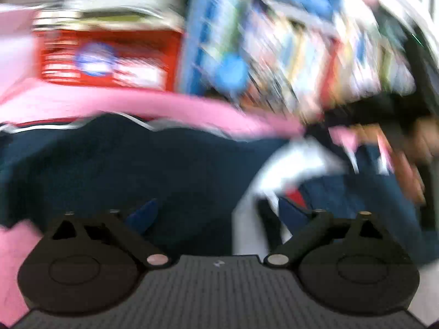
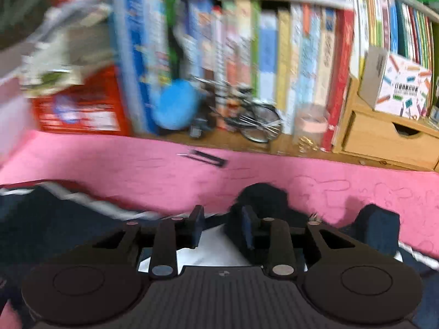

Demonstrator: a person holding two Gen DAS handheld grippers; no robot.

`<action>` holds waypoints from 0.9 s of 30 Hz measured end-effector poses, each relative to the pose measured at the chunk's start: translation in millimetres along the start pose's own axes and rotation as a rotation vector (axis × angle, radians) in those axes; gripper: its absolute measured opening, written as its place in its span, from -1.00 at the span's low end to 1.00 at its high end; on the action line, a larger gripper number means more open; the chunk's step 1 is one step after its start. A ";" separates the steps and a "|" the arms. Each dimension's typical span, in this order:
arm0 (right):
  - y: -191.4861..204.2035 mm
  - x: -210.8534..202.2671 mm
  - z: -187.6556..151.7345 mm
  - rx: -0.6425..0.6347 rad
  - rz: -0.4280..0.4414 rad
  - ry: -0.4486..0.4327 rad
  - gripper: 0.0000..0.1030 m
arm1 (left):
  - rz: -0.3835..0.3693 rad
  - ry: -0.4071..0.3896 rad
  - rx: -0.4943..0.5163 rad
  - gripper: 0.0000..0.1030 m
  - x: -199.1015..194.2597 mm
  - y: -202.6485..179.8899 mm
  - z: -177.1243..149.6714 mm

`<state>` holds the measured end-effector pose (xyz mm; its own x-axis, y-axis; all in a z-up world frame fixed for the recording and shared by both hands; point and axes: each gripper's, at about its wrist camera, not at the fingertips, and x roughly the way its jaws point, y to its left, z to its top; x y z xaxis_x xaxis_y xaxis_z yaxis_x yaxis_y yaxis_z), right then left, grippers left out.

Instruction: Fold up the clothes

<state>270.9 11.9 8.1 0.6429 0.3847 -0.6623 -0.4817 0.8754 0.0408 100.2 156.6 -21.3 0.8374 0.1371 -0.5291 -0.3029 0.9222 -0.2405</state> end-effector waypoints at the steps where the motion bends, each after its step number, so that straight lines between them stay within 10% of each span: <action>1: 10.6 -16.3 -8.1 -0.028 0.028 -0.012 -0.28 | 0.011 -0.044 -0.059 0.86 -17.5 17.7 0.6; 4: 52.0 -55.8 -35.9 -0.155 0.107 -0.005 -0.25 | 0.046 -0.176 -0.234 0.92 -69.4 70.5 1.7; 11: 123.9 -61.2 -78.2 -0.295 0.154 0.006 -0.08 | 0.490 -0.230 -0.313 0.93 -102.9 161.8 -8.9; 15: 136.2 -54.6 -93.5 -0.342 0.103 -0.045 0.09 | 0.592 -0.220 -0.149 0.99 -83.1 183.0 6.5; 21: 132.8 -55.3 -100.5 -0.311 0.096 -0.075 0.19 | 0.628 -0.003 0.090 0.98 -16.2 192.3 18.9; 27: 125.9 -54.1 -100.8 -0.276 0.106 -0.068 0.35 | 0.486 0.001 -0.069 -0.39 -16.4 205.3 22.5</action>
<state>115.5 71.8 -26.4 0.6147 0.4965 -0.6129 -0.6856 0.7206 -0.1039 34.5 351.8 -43.7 0.5911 0.5455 -0.5941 -0.6883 0.7252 -0.0188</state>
